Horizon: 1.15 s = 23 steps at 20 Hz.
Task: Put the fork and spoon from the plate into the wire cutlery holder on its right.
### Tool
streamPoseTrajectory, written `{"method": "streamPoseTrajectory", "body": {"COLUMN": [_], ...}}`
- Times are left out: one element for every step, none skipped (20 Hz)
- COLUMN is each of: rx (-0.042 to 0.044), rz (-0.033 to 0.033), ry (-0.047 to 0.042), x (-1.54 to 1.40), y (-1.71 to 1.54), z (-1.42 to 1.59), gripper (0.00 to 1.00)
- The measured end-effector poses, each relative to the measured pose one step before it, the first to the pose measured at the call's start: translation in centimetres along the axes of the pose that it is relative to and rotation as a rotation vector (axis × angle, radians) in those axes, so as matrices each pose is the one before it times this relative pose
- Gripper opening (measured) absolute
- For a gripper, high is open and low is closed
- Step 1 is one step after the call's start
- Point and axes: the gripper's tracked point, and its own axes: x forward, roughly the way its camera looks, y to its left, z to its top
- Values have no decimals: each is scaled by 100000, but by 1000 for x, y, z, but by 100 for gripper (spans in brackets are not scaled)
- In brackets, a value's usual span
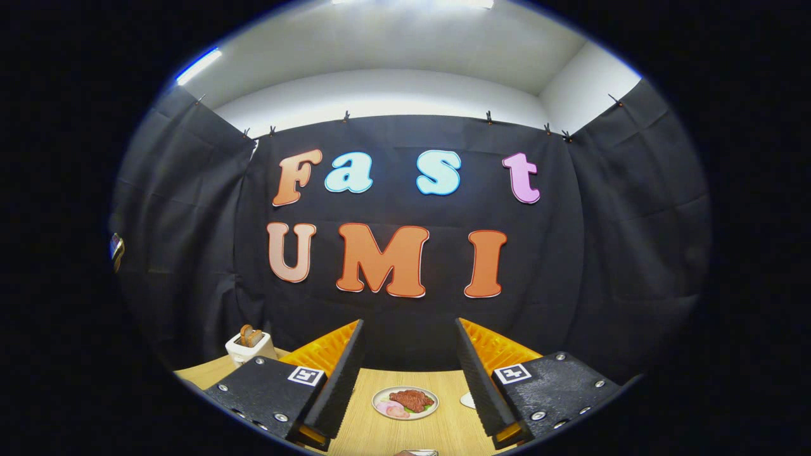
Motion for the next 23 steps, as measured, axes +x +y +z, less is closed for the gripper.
{"method": "streamPoseTrajectory", "body": {"rx": [-404,-333,-136,-123,-9,134,148,155,-93,-25,-44,-64,-61,-33,-72,-297,-309,-421,-384,-368,-361,-253,-384], "rz": [20,-69,265,179,102,122,152,443,35,157,-56,10,-116,-135,188,-229,273,86,112,242,-146,313,-18], "ry": [-423,-149,-147,-69,97,457,568,315,140,186,200,-72,-203,-221,-494,-467,-381,-458,-595,-651,-413,-341,38], "x": [-3,-13,-1,-10,38,71,-77,30,-90,80,9,-4,-17,112,-64,71,9,16,60,64,60,132,54], "y": [62,121,283,199,105,221,188,300,122,216,70,107,110,94,133,88,189,167,123,275,80,304,210], "z": [-16,-39,50,2,42,-171,-117,-82,-38,-9,7,18,87,85,99,122,29,69,177,119,103,83,-4], "gripper": [83,83,83,83,83,83,83,83,83,83,83,83,83,83,83,83,83,83,83,83,83,83,83]}}
